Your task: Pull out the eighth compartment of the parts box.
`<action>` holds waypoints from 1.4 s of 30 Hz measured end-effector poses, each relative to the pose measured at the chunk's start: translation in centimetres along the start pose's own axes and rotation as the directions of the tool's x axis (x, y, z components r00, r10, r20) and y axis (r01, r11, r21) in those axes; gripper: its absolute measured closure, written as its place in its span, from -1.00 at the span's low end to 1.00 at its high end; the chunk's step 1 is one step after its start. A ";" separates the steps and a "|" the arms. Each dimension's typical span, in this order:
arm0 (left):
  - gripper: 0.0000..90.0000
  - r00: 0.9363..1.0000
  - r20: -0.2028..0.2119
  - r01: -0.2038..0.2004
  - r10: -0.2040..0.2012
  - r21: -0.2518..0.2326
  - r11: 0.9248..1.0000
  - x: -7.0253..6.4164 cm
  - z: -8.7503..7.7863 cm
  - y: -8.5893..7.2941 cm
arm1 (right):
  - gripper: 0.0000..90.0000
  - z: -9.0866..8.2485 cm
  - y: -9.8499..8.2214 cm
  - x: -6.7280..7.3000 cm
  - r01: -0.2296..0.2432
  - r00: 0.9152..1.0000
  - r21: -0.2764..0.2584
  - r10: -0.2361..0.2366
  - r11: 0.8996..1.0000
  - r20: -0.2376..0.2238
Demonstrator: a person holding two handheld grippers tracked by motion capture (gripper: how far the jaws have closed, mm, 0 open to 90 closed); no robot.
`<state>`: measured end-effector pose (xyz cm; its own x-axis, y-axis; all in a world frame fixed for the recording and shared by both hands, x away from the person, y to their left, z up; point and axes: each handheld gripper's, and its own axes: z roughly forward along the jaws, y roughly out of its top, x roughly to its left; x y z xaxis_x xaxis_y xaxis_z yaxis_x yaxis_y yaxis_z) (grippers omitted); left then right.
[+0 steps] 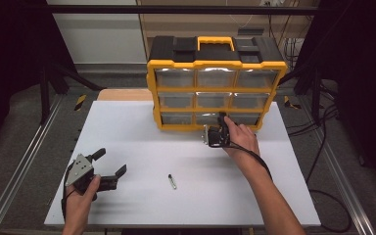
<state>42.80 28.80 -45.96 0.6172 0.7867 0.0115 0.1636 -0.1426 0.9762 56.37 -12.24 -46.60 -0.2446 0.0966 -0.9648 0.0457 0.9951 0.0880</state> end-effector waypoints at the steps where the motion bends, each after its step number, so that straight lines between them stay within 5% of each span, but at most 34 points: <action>1: -0.96 1.000 0.000 0.000 0.000 0.000 1.000 0.0 0.0 0.0 | 0.61 0.0 0.0 0.0 -0.006 1.000 -0.002 0.006 1.000 0.002; 25: -0.96 1.000 -0.005 0.005 -0.005 -0.004 1.000 -0.1 -0.3 0.0 | 0.72 0.2 -0.1 0.6 0.083 0.995 -0.015 -0.082 0.996 0.061; 42: -0.96 1.000 -0.011 0.010 -0.010 -0.017 1.000 0.1 -0.5 0.2 | 0.72 -1.0 -0.1 0.6 0.057 0.998 -0.012 -0.057 0.998 0.036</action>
<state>42.46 29.13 -45.69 0.6071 0.7946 0.0040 0.1568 -0.1247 0.9797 55.30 -12.28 -46.93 -0.2120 0.0392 -0.9765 0.0196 0.9992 0.0358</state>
